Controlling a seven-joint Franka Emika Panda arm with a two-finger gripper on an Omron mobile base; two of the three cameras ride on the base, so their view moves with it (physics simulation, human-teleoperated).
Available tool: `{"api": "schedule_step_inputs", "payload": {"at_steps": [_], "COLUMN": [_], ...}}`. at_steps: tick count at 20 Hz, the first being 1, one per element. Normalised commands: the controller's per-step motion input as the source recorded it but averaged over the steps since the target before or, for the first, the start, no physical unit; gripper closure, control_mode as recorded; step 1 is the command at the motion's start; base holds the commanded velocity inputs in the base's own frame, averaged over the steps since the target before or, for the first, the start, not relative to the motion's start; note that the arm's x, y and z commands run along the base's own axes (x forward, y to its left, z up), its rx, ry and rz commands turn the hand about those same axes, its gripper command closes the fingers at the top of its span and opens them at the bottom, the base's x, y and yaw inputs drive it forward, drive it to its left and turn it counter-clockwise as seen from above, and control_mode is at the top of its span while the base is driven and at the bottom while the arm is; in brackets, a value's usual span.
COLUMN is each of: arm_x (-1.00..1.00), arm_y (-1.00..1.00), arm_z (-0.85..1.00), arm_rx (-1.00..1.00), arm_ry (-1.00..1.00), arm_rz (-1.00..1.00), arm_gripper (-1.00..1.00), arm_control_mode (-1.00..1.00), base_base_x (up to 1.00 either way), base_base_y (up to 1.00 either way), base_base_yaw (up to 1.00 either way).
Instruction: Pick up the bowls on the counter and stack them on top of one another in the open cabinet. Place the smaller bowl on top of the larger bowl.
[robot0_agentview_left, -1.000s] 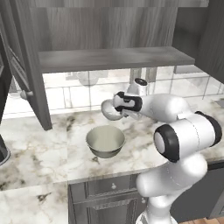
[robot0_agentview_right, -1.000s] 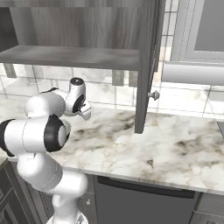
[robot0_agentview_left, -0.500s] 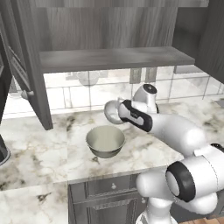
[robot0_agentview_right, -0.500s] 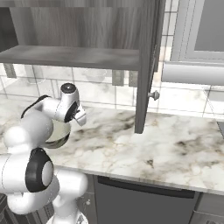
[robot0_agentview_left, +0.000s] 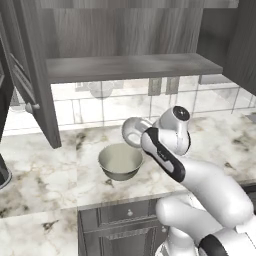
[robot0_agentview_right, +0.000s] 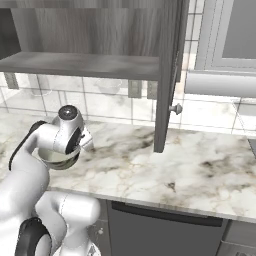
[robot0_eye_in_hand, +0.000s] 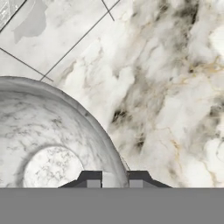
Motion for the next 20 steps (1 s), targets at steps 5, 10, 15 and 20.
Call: {"api": "schedule_step_inputs", "payload": {"at_steps": [5,10,15,20], "arm_x": [-0.27,-0.08,0.0,0.0], "arm_y": [0.0,0.08,0.18,0.14], "arm_z": [0.13,0.12,0.1,0.03], "arm_rx": [0.0,0.0,0.0,0.0], "arm_ry": [-0.01,0.04,0.12,0.08], "arm_rz": [0.0,0.0,0.0,0.0], "arm_gripper": [1.0,1.0,1.0,1.0], "arm_control_mode": [-1.0,-1.0,-1.0,-1.0], "base_base_x": [0.0,0.0,0.0,0.0], "base_base_y": [0.0,0.0,0.0,0.0], "base_base_yaw": [0.0,0.0,0.0,0.0]}}
